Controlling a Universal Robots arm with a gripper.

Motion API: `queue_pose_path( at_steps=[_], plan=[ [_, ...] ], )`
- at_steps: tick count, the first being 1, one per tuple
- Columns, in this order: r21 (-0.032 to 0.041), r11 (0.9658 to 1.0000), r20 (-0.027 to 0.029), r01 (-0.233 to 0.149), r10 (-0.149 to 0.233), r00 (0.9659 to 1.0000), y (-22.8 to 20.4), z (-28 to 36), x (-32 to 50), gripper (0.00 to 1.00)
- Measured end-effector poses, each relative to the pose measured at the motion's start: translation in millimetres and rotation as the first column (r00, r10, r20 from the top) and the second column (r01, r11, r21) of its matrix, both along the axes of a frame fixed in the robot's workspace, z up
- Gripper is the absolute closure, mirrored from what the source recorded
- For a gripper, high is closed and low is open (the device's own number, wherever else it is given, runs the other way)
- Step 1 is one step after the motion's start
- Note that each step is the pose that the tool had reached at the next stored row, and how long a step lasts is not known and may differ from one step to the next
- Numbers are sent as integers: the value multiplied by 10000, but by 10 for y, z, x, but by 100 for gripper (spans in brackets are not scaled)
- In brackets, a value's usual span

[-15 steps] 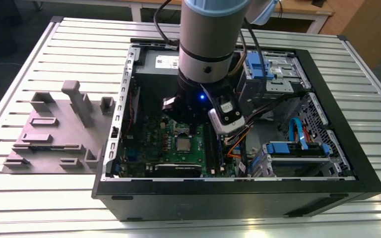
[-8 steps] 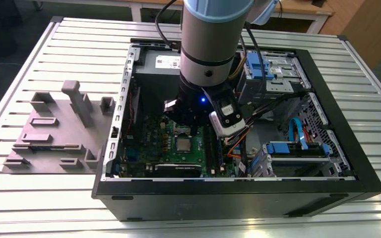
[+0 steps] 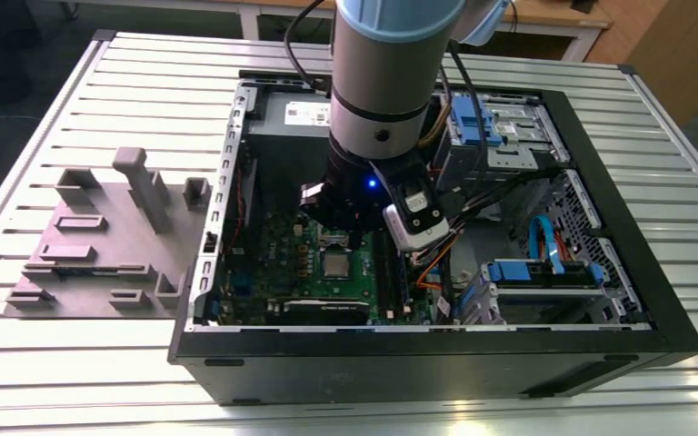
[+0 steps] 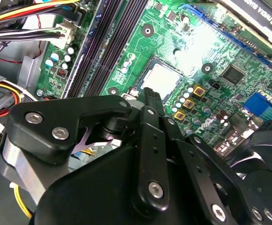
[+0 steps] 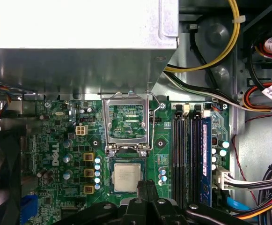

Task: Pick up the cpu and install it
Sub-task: 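Close the cpu cover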

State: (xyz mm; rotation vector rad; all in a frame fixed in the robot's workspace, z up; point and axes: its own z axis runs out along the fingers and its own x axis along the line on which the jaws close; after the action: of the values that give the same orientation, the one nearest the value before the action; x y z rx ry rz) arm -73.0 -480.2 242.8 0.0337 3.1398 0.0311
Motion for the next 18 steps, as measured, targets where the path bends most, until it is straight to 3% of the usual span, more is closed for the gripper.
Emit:
queue_pose_path(
  at_steps=[9,15,18],
  plan=[
    [0,10000,0,-64,64,10000,6,-21,28,90],
    [0,9975,0,-700,700,9975,8,-59,43,90],
    [0,9966,-1,-822,822,9966,12,-71,77,90]
  ],
)
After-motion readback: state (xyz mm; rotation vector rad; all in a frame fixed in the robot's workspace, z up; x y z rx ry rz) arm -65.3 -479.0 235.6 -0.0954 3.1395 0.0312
